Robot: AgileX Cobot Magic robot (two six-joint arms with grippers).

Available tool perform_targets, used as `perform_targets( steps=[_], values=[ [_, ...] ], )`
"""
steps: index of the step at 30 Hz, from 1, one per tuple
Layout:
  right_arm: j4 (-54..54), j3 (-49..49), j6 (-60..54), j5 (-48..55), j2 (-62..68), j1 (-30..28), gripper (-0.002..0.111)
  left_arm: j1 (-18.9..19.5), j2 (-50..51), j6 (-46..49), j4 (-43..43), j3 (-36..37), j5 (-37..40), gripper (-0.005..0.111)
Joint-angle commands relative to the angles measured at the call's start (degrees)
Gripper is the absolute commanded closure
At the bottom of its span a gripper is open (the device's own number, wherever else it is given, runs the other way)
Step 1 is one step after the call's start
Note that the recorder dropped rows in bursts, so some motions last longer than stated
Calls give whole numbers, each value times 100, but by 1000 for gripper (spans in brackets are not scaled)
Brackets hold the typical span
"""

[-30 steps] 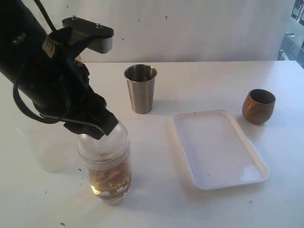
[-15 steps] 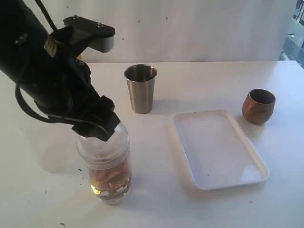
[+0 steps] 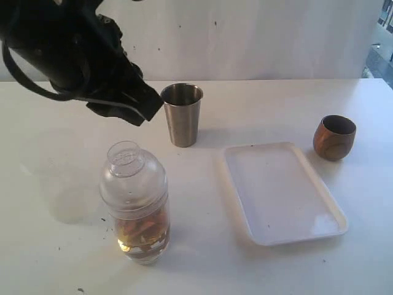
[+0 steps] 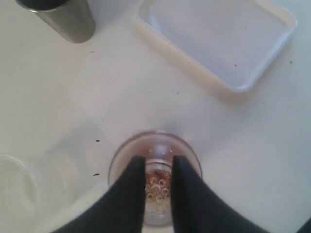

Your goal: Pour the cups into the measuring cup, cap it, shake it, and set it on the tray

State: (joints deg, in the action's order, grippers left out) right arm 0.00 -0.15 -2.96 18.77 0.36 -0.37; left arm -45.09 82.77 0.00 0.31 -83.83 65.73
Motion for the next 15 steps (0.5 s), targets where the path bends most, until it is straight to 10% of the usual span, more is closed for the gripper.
perform_targets(
  steps=[1, 15],
  values=[
    [0, 15, 24, -43, -36, -23, 108, -22, -11, 313, 20, 42, 338, 106],
    [0, 15, 24, -43, -36, -23, 108, -22, -11, 433, -130, 991, -539, 106]
  ],
)
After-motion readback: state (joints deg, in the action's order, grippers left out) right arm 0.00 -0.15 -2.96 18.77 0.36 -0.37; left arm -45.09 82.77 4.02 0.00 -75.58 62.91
